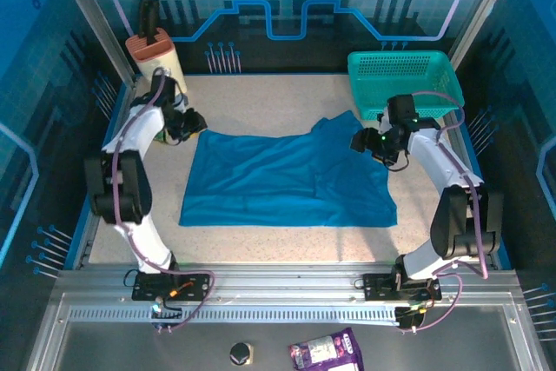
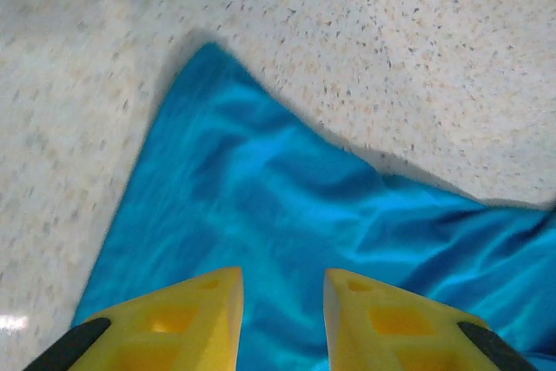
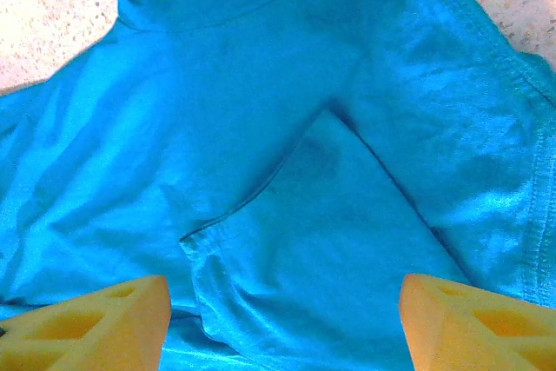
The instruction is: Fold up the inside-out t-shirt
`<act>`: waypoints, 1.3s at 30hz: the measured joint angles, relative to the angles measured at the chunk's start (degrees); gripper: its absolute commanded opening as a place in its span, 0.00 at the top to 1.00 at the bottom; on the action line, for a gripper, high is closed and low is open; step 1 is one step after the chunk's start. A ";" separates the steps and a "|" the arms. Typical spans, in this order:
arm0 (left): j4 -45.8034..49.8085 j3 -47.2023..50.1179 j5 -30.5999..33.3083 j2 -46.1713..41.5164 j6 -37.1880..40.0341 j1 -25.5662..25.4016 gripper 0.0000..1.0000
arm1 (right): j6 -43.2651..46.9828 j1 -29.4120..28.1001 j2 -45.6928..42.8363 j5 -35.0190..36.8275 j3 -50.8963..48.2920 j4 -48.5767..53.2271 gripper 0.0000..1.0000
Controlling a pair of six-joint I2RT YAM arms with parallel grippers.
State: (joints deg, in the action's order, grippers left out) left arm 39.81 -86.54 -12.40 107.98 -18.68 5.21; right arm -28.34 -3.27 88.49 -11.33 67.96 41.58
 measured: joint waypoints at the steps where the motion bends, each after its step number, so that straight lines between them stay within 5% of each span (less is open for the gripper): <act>1: 1.70 -3.89 0.92 3.45 1.90 -0.37 0.69 | 0.20 -0.24 0.04 0.02 0.02 0.20 0.29; 18: 22.62 -38.91 10.14 32.35 18.86 -2.47 0.71 | 0.07 -1.75 -2.25 0.31 0.28 2.58 0.29; 28: 26.75 -41.57 12.20 35.50 21.22 -2.69 1.00 | 0.04 -2.91 -2.38 0.39 -3.28 1.70 0.29; 39: 26.99 -43.21 19.80 35.34 21.84 -2.43 1.00 | -1.64 -8.68 -0.92 0.42 -16.72 0.76 0.29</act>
State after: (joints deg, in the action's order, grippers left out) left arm 66.81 -129.75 7.40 143.33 3.16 2.79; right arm -29.98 -11.94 87.57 -10.92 51.24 42.35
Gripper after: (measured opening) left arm 0.051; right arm 0.711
